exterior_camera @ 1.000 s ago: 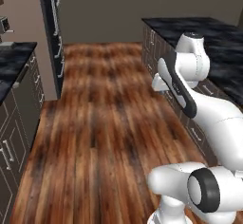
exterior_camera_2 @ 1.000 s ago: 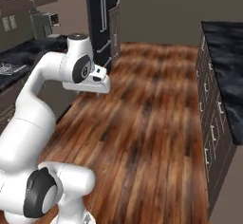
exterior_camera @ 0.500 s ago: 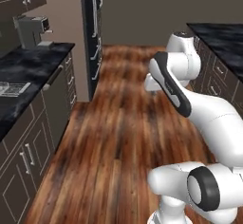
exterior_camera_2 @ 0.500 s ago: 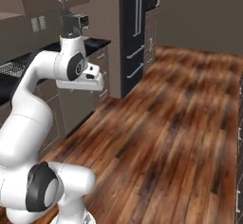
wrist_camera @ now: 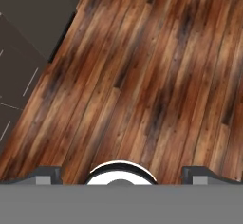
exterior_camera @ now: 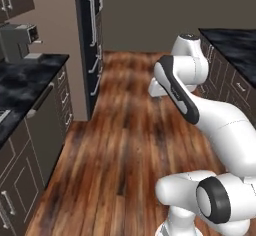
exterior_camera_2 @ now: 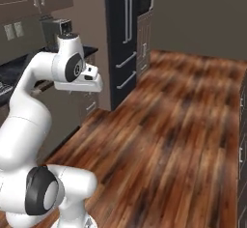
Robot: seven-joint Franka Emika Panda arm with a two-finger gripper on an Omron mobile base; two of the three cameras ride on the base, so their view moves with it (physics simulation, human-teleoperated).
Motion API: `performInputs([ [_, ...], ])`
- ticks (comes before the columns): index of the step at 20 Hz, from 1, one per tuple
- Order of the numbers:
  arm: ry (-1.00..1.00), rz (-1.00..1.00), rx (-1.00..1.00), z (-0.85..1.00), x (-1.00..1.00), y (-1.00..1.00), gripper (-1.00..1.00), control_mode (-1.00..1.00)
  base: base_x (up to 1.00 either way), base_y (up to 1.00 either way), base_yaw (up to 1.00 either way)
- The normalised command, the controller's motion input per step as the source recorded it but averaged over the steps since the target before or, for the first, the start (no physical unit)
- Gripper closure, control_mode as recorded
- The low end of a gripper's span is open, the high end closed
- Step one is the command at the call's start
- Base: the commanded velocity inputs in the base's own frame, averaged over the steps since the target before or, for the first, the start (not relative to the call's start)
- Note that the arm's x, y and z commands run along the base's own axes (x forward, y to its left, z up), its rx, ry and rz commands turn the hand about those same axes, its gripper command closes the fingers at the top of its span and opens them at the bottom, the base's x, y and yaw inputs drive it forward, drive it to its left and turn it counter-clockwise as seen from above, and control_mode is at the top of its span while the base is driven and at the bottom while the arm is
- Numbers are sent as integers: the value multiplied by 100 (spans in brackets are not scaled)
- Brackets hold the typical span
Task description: Retrieve the steak from the fridge and place it on the saucepan with marinade on the stove.
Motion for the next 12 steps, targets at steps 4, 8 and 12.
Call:
performInputs([
  [4, 0, 0, 0, 0, 0, 0, -100, 100, 100, -11, -17],
  [8, 0, 0, 0, 0, 0, 0, -100, 100, 100, -18, -23],
  [12, 0, 0, 0, 0, 0, 0, -100, 100, 98, -24, -26],
])
